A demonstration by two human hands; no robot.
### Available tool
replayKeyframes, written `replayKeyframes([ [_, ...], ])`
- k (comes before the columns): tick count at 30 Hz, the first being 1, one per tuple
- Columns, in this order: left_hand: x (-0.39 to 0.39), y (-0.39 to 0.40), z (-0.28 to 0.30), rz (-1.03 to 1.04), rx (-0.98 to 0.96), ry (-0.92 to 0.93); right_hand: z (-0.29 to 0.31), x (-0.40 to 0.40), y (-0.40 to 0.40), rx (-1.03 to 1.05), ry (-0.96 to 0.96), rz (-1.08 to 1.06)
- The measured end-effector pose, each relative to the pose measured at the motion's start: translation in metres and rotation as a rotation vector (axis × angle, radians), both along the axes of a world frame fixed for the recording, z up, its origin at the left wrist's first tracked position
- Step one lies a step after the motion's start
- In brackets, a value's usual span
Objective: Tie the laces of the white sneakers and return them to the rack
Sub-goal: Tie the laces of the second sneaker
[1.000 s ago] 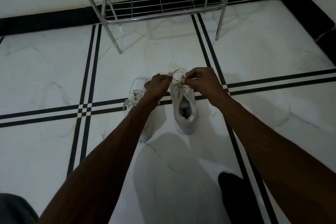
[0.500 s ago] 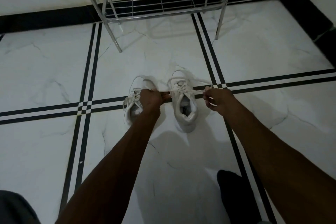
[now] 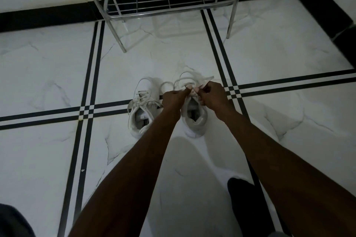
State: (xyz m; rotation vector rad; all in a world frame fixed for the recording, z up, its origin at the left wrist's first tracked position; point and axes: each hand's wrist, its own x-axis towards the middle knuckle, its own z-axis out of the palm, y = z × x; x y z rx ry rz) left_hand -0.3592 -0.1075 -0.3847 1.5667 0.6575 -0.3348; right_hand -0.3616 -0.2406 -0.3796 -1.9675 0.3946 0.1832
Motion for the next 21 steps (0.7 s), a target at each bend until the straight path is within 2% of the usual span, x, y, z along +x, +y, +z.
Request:
replayKeyframes([
  [2, 0.007, -0.002, -0.002, 0.017, 0.099, -0.005, 0.002, 0.002, 0.002, -0.211, -0.051, 0.070],
  [4, 0.011, -0.003, -0.004, 0.051, 0.159, -0.019, 0.002, 0.002, 0.002, -0.307, -0.071, 0.089],
  [10, 0.006, -0.010, 0.001, 0.024, 0.223, 0.002, -0.005, 0.004, 0.000, -0.237, -0.029, 0.054],
  [13, 0.005, -0.002, -0.004, 0.147, 0.113, 0.007, -0.006, 0.006, -0.002, -0.140, -0.015, 0.029],
  [17, 0.004, 0.007, -0.011, 0.281, -0.189, 0.091, -0.007, 0.004, -0.004, -0.047, 0.005, 0.009],
  [19, 0.005, 0.006, -0.011, 0.266, -0.277, 0.099, -0.008, 0.002, -0.006, -0.002, 0.017, -0.003],
  [21, 0.006, 0.005, -0.009, 0.242, -0.278, 0.125, -0.007, 0.000, -0.006, 0.010, 0.024, -0.005],
])
